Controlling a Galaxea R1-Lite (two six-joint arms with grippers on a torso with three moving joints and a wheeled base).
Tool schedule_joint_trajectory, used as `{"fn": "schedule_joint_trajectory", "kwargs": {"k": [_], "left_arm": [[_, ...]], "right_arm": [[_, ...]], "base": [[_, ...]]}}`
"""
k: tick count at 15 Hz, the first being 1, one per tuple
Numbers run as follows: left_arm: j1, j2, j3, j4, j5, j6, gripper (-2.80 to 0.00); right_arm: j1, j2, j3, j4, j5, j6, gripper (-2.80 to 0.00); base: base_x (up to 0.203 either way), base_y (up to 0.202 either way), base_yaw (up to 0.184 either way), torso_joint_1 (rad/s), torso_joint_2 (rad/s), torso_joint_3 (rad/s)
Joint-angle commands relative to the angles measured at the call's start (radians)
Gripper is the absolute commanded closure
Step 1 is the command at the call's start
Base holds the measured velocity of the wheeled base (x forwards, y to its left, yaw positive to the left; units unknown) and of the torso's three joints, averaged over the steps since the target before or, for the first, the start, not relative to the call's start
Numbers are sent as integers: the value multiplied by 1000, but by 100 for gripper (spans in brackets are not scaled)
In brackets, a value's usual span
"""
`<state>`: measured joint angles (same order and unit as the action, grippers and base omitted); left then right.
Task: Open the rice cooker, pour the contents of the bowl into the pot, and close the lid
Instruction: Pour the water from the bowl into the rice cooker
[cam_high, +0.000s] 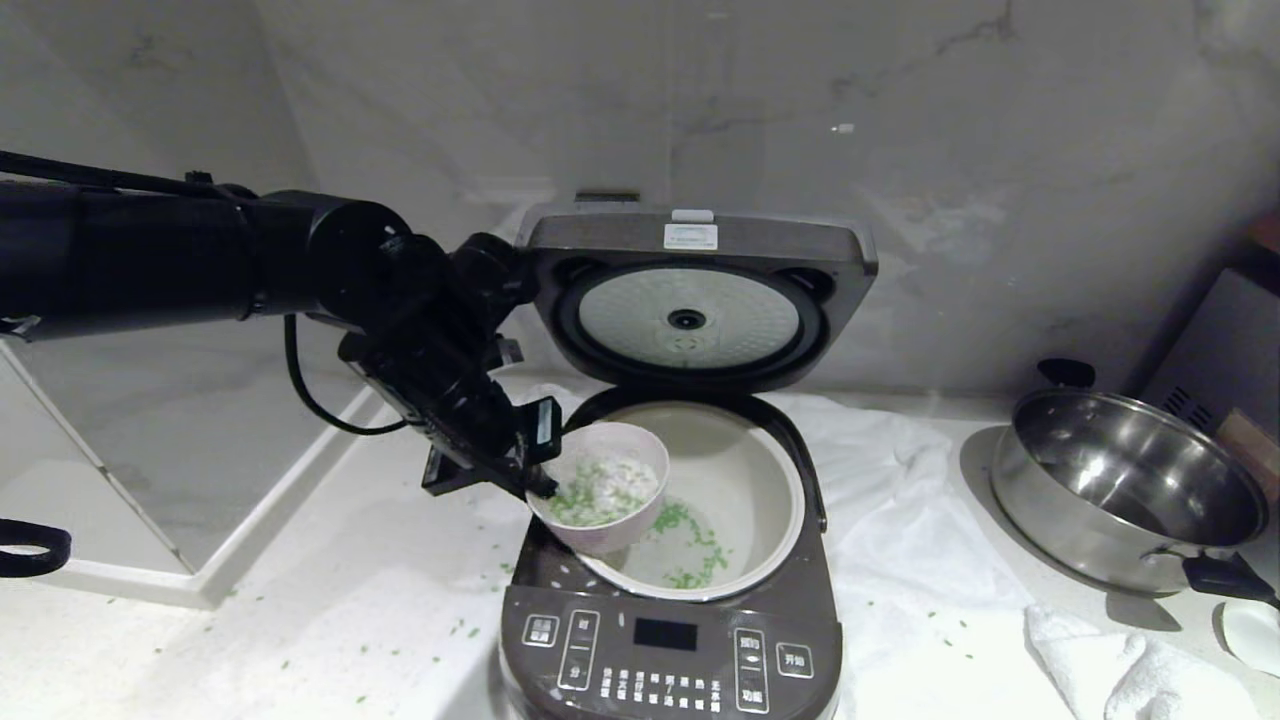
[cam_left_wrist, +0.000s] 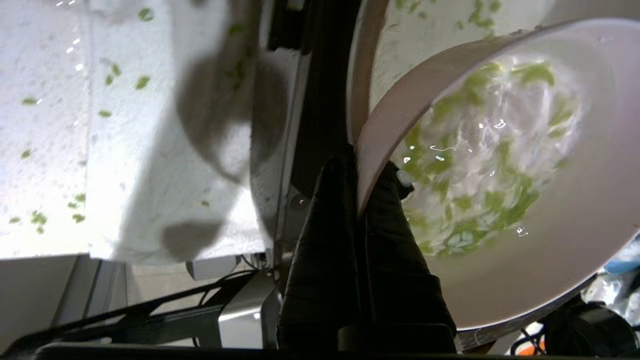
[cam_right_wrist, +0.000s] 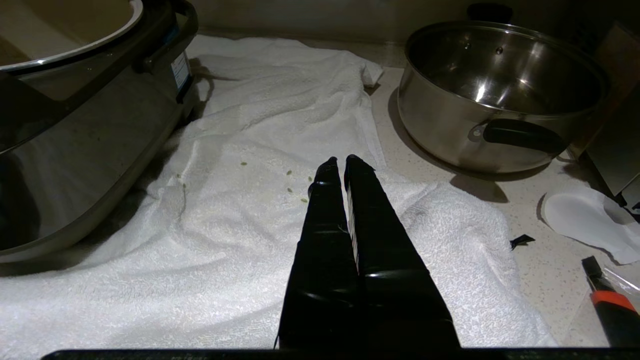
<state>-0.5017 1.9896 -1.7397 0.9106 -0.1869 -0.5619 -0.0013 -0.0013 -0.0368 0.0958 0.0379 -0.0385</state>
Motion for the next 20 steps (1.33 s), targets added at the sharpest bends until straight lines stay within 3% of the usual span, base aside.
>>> {"fn": "schedule_joint_trajectory", "kwargs": {"k": [1,12,15,20], "left_arm": [[3,-45,35,2,-2,-12,0],[-1,-44,41,-1,-8,-33,0],[11,-46,42,-1,-8,-32,0],[9,-31,19,-3,-6,-32,0]], "right_arm": [[0,1,0,1,0,-1,0],[0,1,0,1,0,-1,0],[0,1,6,-8,7,-53,0],[0,1,7,-16,-9,-22,0]], "base": [[0,0,0,0,0,0],[0,0,0,0,0,0],[0,0,0,0,0,0],[0,0,0,0,0,0]]}}
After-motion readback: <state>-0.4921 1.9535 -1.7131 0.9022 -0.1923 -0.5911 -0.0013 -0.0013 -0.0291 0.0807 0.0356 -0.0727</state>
